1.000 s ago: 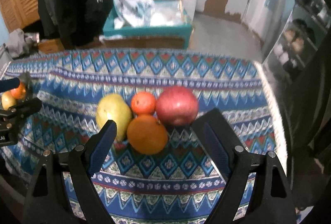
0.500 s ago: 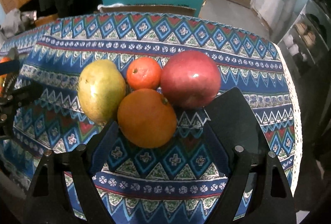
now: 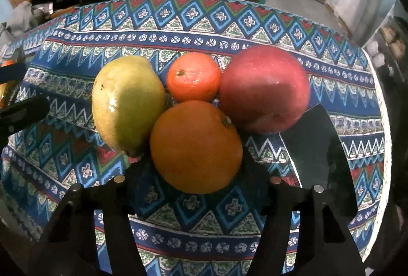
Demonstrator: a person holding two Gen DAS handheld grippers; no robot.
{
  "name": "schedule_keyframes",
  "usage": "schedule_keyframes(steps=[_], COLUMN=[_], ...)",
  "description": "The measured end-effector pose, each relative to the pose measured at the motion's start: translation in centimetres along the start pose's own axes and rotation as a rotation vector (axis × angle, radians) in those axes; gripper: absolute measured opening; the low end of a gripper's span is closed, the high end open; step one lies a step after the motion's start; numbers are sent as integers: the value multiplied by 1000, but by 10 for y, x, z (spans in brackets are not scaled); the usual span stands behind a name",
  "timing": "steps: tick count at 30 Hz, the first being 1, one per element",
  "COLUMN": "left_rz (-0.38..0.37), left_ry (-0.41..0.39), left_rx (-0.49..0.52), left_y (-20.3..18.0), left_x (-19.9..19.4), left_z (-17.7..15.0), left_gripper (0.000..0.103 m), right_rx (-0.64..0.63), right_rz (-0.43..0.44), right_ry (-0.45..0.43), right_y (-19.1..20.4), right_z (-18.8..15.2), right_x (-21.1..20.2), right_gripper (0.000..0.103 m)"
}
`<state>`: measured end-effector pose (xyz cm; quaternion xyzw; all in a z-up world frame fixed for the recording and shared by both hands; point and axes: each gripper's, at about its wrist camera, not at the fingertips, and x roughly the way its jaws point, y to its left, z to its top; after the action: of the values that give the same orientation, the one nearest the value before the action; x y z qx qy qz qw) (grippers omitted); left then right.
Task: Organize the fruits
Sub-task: 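Grasp the yellow-green pear with the left tool while the right tool grasps the large orange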
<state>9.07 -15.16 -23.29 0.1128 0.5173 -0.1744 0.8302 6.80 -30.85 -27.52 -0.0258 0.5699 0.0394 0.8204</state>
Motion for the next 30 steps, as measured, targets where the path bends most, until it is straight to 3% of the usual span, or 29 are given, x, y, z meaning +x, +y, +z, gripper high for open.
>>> schedule_keyframes(steps=[7,18,30], left_rz=[-65,-154,-156], left_ry=[5,50,93], left_rx=[-14,-69,-64], left_y=[-13,-37,-58], left_x=[2,18,41], left_z=[8,21,28], left_gripper=[93,93,93], right_rx=[67,144,226], right_rz=[28,2,-80], right_ry=[-9,-73,-141], right_y=[-9,-41,-68], right_z=[-6,-18,-23], right_x=[-10,-43,-57], right_gripper=[61,61,61])
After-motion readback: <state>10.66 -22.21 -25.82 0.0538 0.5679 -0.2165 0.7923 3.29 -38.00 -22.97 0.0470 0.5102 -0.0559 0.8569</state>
